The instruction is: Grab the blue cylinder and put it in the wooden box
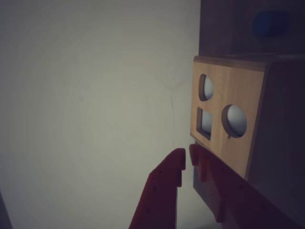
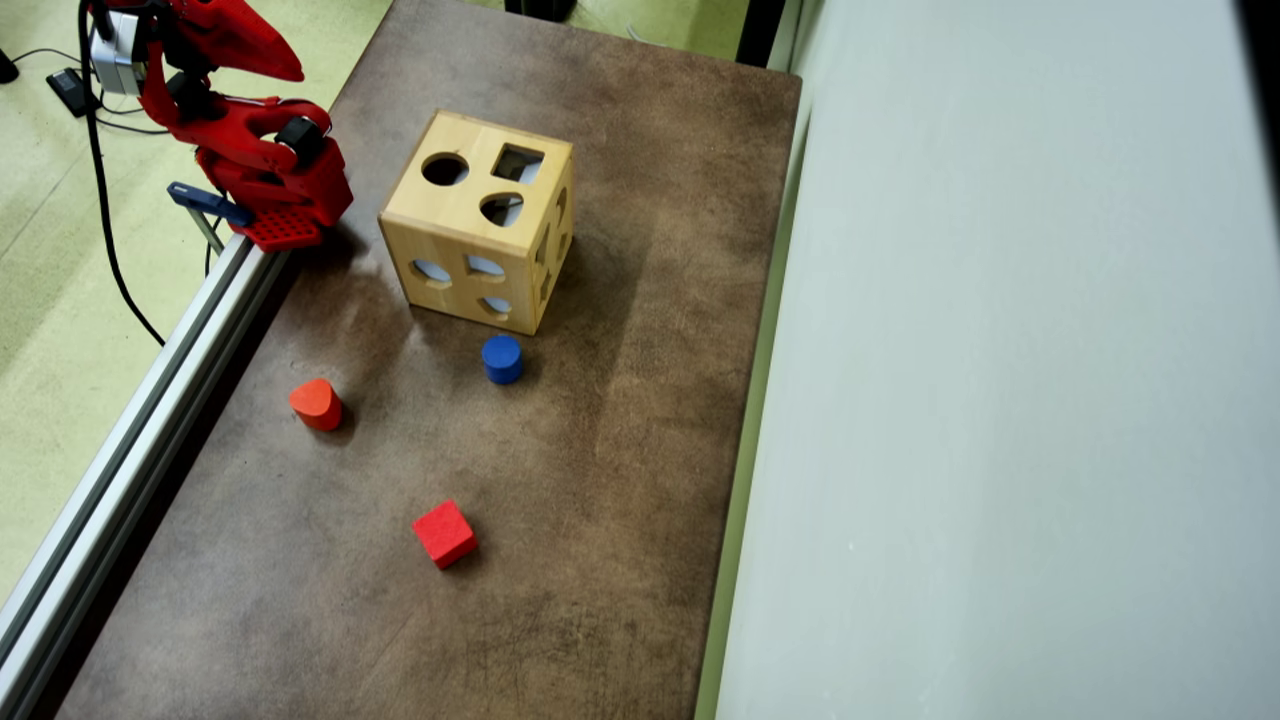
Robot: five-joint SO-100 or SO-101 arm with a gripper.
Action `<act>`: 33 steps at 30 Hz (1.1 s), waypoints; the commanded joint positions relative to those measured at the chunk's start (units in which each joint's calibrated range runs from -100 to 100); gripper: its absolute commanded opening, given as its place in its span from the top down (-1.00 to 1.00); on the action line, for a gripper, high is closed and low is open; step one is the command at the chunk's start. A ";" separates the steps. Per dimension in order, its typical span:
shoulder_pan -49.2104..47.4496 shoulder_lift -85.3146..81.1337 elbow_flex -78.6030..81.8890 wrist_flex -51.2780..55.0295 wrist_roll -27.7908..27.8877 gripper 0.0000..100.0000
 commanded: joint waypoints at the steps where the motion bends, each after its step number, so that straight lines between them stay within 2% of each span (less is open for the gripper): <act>1: -0.39 0.26 0.03 0.25 -0.15 0.94; 33: -0.76 0.35 0.38 -0.15 -0.10 0.94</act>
